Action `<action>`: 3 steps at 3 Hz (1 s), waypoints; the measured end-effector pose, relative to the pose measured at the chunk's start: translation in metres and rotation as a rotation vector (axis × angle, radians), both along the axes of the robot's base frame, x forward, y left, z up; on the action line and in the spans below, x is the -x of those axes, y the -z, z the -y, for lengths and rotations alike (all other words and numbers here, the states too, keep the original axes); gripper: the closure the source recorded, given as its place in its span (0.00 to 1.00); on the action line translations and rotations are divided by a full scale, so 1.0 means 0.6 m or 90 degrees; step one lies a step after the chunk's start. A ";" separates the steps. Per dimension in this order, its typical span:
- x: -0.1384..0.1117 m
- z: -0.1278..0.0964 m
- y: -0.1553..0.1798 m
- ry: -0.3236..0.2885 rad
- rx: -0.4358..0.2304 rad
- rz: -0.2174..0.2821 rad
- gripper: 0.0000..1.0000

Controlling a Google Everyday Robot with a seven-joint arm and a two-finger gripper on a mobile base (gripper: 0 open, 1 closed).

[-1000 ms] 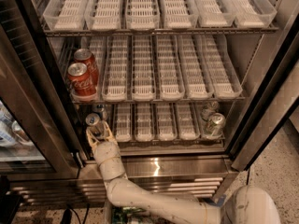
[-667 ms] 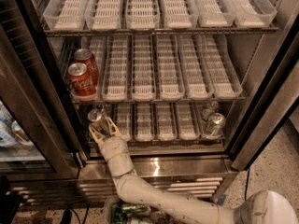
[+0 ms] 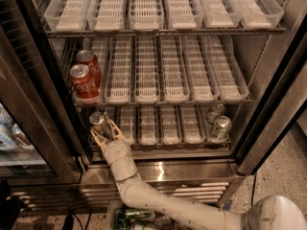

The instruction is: Pick redbull can from bottom shelf of fridge

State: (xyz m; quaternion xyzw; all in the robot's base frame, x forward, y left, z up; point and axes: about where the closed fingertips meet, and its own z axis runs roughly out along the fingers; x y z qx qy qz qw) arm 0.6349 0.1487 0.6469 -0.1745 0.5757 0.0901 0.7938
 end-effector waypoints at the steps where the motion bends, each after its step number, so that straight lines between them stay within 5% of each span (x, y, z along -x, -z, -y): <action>1: 0.026 0.010 -0.001 -0.022 -0.005 -0.015 1.00; 3: 0.123 0.068 -0.008 -0.055 0.028 -0.052 1.00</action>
Offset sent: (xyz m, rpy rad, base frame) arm -0.0860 -0.0467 -0.0056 -0.0252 0.1067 0.0856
